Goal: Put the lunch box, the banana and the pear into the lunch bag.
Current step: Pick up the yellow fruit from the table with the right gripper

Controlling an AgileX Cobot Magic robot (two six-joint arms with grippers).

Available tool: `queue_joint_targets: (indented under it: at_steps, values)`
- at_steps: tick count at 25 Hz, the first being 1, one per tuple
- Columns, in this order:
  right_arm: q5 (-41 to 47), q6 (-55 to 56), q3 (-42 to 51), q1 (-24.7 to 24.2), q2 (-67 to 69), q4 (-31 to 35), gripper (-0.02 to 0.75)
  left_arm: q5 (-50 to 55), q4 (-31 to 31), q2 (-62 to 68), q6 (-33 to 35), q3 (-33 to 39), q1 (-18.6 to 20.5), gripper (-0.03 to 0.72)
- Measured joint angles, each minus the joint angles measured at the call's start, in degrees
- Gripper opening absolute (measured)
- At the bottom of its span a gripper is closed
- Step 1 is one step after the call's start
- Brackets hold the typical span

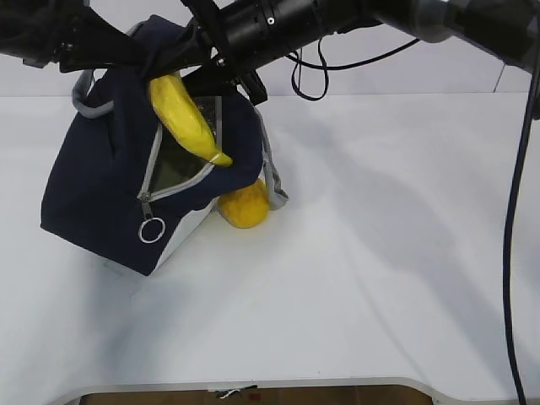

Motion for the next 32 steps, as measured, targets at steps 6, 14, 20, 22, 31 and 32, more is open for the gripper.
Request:
queue_joint_targets:
  at_steps: [6,14,20,22,31,32]
  values:
    - [0.22,0.0,0.25,-0.11,0.09,2.2,0.272,0.0,-0.27,0.0,0.0,-0.01,0.0,0.027]
    - [0.43,-2.23,0.49,-0.45,0.43,6.02,0.272,1.02,-0.67,-0.21,-0.09,-0.34,0.25,0.027]
    - [-2.7,-2.98,0.58,-0.45,0.56,7.06,0.272,1.06,-0.67,-0.21,-0.09,-0.43,0.5,0.027]
    - [-4.41,-3.68,0.58,-0.45,0.56,7.15,0.272,1.06,-0.67,-0.21,-0.09,-0.43,0.5,0.027]
    - [-7.86,-5.11,0.58,-0.08,2.96,10.69,0.272,2.28,0.13,-0.21,-0.09,-0.43,0.5,0.027]
    - [-8.1,-5.11,0.58,0.16,3.24,10.81,0.272,2.28,0.24,-0.21,-0.09,-0.43,0.39,0.027]
